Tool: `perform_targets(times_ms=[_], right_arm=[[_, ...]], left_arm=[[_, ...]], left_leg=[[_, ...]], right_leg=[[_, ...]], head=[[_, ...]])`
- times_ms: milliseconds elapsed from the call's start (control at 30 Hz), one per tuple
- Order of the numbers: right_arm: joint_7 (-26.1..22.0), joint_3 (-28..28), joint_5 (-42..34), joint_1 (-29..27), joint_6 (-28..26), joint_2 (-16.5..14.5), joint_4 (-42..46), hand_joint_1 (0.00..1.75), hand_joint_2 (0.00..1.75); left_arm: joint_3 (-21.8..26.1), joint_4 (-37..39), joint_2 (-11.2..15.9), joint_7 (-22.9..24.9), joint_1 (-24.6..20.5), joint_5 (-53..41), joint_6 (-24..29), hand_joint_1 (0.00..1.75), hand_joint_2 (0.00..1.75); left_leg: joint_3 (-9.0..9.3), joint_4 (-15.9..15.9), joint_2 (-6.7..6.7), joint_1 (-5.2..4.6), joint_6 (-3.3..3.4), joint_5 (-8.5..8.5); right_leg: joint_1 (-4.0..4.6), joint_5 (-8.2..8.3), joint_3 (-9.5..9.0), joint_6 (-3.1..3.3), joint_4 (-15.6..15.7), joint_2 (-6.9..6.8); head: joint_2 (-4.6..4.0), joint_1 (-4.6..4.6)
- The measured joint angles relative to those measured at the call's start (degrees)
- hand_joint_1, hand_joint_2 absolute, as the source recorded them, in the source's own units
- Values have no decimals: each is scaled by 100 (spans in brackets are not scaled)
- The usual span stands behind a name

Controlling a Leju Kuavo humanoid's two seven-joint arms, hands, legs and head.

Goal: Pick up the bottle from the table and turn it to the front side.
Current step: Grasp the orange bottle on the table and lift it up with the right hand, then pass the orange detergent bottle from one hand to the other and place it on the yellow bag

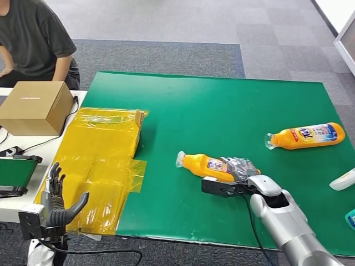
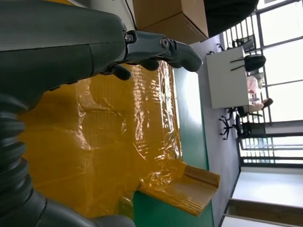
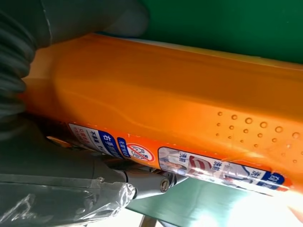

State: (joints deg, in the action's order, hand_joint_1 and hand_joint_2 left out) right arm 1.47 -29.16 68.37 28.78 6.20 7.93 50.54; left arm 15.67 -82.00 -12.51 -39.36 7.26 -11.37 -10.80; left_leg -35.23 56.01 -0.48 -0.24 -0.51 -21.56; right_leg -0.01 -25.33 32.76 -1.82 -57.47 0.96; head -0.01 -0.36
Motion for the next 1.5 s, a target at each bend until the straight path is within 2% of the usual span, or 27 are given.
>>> perform_targets(times_ms=[167, 300, 400, 467, 567, 800, 933, 1033, 1200, 1267, 1400, 1500], right_arm=[[-120, -84, -161, 67, -155, 30, -139, 175, 175], [-345, -29, -685, -452, -685, 180, 565, 175, 175], [-622, 90, -1086, -1150, -1182, 195, 1511, 175, 175], [-783, 98, -1229, -1510, -1415, 88, 2050, 175, 175], [-973, 3, -1358, -1751, -1561, -154, 2453, 175, 175], [-1554, -625, -1885, -1742, -1894, -961, 2322, 175, 175], [-1791, -908, -2151, -1686, -2056, -1266, 2145, 175, 175], [-1876, -1129, -2294, -1610, -1997, -1474, 2031, 175, 175], [-2016, -1515, -2673, -1346, -1840, -1594, 1727, 175, 175], [-2020, -1636, -2746, -1245, -1855, -1608, 1595, 175, 175], [-2034, -1765, -2991, -1164, -1888, -1608, 1451, 175, 175], [-2053, -1795, -3138, -1165, -1872, -1601, 1415, 175, 175]], left_arm=[[2, 59, 30, -10, 1, 6, 7, 0, 175], [24, 79, 30, -39, 41, 115, -130, 0, 175], [0, 93, 31, 13, 62, 284, -594, 0, 175], [-96, 130, 33, 81, 36, 351, -939, 0, 175], [-398, 304, 71, 160, -103, 422, -1388, 0, 175], [-1515, 1277, 304, 65, -777, 621, -2221, 0, 175], [-2077, 1591, 502, -39, -950, 771, -2898, 0, 175], [-2395, 1668, 638, -50, -987, 845, -3076, 0, 175], [-2663, 1693, 811, -84, -1003, 1101, -3251, 39, 175], [-2708, 1686, 860, -101, -992, 1120, -3250, 47, 175], [-2736, 1586, 938, -118, -919, 1141, -3223, 44, 175], [-2737, 1487, 957, -118, -855, 1167, -3181, 34, 175]], left_leg=[[18, 0, -1, 0, 8, 1], [13, 0, -4, 0, 15, 6], [-3, 0, -6, -1, 15, 6], [-15, 0, -6, -1, 14, 4], [-21, -1, -5, 2, 10, 3], [-23, -2, -5, 7, 1, 11], [-26, -2, -4, 5, 2, 11], [-28, -2, -3, 5, 2, 10], [-30, -2, -3, 6, 2, 10], [-30, -2, -2, 6, 2, 10], [-30, -2, -2, 6, 2, 10], [-30, -2, -2, 6, 2, 10]], right_leg=[[0, 3, 3, -5, 9, -2], [0, 11, -27, -14, 17, -5], [1, 12, -22, -15, 18, -4], [1, 11, -6, -13, 18, -4], [4, 6, 1, -8, 18, -5], [9, 8, 3, -2, 16, -4], [8, 13, 4, -3, 16, -2], [7, 12, 7, -3, 16, -3], [8, 12, 10, -2, 16, -3], [8, 12, 11, -2, 16, -3], [8, 12, 12, -2, 17, -3], [7, 12, 12, -2, 17, -3]], head=[[1, 1], [0, 2], [-1, 2], [0, 0], [0, 1], [0, 2], [-1, 1], [-1, -1], [0, 1], [-1, -1], [-1, 0], [0, 1]])
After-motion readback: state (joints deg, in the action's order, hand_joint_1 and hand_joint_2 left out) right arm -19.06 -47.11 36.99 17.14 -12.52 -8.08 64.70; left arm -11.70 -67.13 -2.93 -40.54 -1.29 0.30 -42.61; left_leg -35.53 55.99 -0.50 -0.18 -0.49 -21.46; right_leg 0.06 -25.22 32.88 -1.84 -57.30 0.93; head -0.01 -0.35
